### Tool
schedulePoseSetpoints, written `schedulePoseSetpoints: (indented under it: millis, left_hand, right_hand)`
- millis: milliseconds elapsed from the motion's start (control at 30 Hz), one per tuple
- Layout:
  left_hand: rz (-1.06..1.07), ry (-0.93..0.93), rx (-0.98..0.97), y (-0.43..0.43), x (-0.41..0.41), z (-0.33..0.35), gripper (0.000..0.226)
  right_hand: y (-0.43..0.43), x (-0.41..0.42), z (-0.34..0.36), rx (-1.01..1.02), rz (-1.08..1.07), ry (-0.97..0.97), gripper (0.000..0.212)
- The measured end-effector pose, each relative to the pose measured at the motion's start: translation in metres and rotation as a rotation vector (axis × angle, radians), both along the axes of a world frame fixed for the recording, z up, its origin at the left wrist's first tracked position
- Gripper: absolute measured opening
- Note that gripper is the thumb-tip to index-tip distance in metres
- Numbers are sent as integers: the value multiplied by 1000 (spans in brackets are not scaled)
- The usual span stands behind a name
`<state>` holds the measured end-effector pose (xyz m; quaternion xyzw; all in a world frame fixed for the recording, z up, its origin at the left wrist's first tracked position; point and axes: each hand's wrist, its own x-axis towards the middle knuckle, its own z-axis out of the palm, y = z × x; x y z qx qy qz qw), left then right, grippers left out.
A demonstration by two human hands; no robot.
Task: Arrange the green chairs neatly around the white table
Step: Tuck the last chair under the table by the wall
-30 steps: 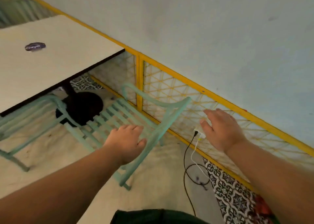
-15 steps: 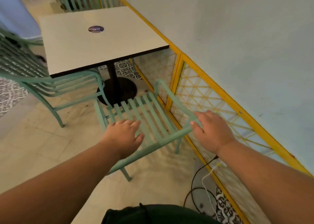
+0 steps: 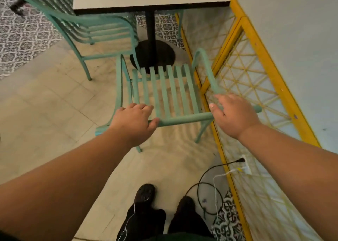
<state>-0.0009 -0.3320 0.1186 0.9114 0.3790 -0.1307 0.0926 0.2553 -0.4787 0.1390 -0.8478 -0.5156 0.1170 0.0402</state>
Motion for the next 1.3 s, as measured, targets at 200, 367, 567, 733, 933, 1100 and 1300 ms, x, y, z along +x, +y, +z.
schedulePoseSetpoints:
  millis: [200, 367, 567, 733, 933, 1100, 1300]
  left_hand:
    - [16, 94, -89, 1, 6, -20, 86]
    - [-8, 95, -29, 3, 11, -22, 81]
    - [-33, 104, -28, 6, 13, -24, 85]
    - [-41, 105, -22, 17, 24, -23, 87]
    - [-52, 108, 12, 50, 46, -25, 88]
    - [-57, 94, 40, 78, 69, -25, 89]
    - [-63, 70, 45, 103, 99, -27, 88]
  right_hand:
    - [12, 7, -23, -45, 72, -8, 48]
    - [27, 15, -34, -263, 159, -115, 70]
    - [37, 25, -44, -263, 204, -154, 76]
    - [46, 33, -44, -232, 188, -165, 74]
    - [75, 53, -45, -190, 197, -180, 72]
    - [101, 75, -48, -155, 190, -217, 72]
    - [130, 106, -50, -150, 177, -230, 71]
